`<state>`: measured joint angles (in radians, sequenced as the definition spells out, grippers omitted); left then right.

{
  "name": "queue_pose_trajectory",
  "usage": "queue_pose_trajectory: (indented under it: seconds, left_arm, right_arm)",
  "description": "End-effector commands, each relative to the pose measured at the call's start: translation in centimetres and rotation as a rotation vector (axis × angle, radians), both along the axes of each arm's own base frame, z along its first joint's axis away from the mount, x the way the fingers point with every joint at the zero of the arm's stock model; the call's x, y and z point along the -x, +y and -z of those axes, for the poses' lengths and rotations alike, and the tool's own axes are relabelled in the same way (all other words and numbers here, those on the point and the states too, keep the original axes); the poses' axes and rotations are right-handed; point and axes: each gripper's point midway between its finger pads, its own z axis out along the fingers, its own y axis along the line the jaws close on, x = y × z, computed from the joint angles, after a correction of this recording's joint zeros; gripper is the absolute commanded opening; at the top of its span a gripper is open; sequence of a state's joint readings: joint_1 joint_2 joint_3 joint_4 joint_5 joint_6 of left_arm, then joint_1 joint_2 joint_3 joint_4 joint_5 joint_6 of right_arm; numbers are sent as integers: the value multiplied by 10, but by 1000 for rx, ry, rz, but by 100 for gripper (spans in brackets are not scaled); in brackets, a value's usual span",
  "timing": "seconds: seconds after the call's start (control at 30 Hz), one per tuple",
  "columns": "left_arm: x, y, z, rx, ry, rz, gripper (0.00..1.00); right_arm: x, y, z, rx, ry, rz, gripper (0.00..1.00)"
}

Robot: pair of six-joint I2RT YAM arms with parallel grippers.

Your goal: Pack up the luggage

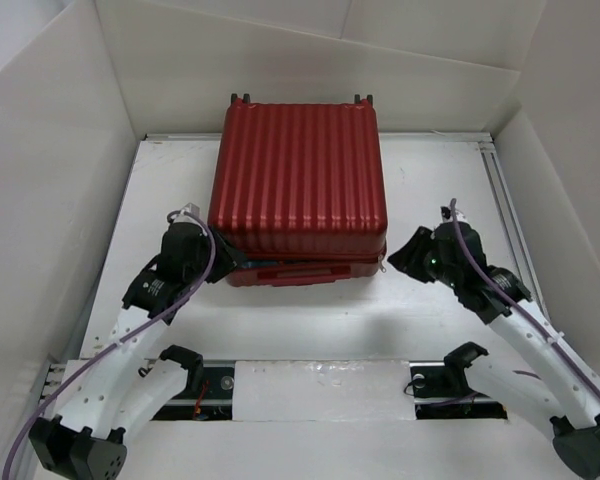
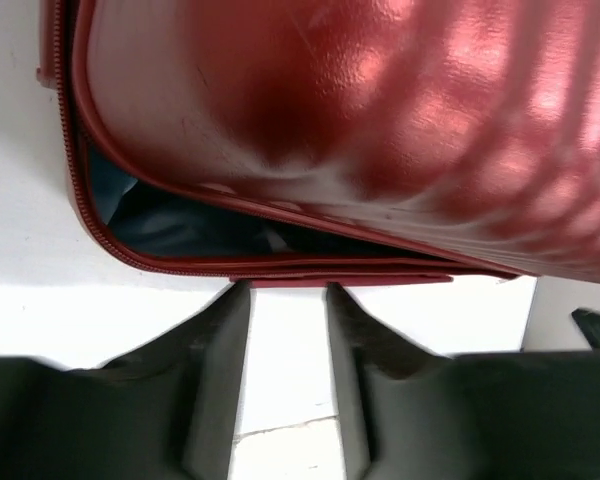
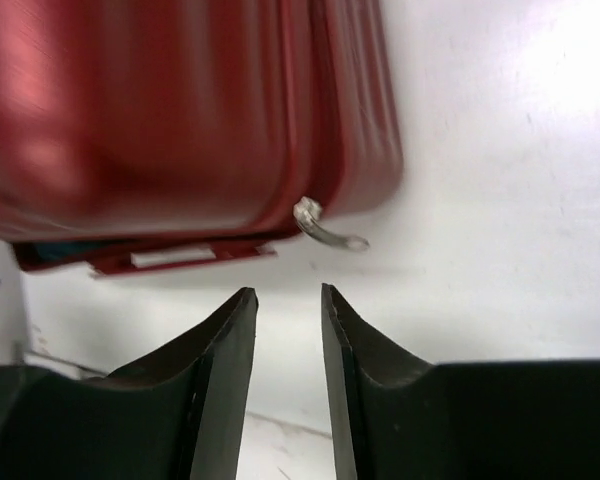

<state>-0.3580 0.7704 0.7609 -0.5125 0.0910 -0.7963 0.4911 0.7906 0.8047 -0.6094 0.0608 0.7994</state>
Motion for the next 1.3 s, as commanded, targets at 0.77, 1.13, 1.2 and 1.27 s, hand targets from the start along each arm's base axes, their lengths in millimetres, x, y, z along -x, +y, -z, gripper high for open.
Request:
queue_pose_trajectory:
  seconds: [0.77, 1.13, 1.2, 1.27]
  left_arm:
    - [-19, 29, 21, -140, 21, -96, 39]
    - [-9, 41, 21, -171, 15, -133, 36]
    - [-12, 37, 17, -154, -4, -124, 36]
    - [-14, 34, 11, -139, -20, -116, 36]
  right_arm:
    - [-49, 34, 39, 281, -77, -271, 44]
    - [-30, 33, 27, 196, -161, -267, 40]
    - [-34, 29, 34, 221, -143, -246, 44]
    - [-41, 25, 41, 247, -120, -207, 48]
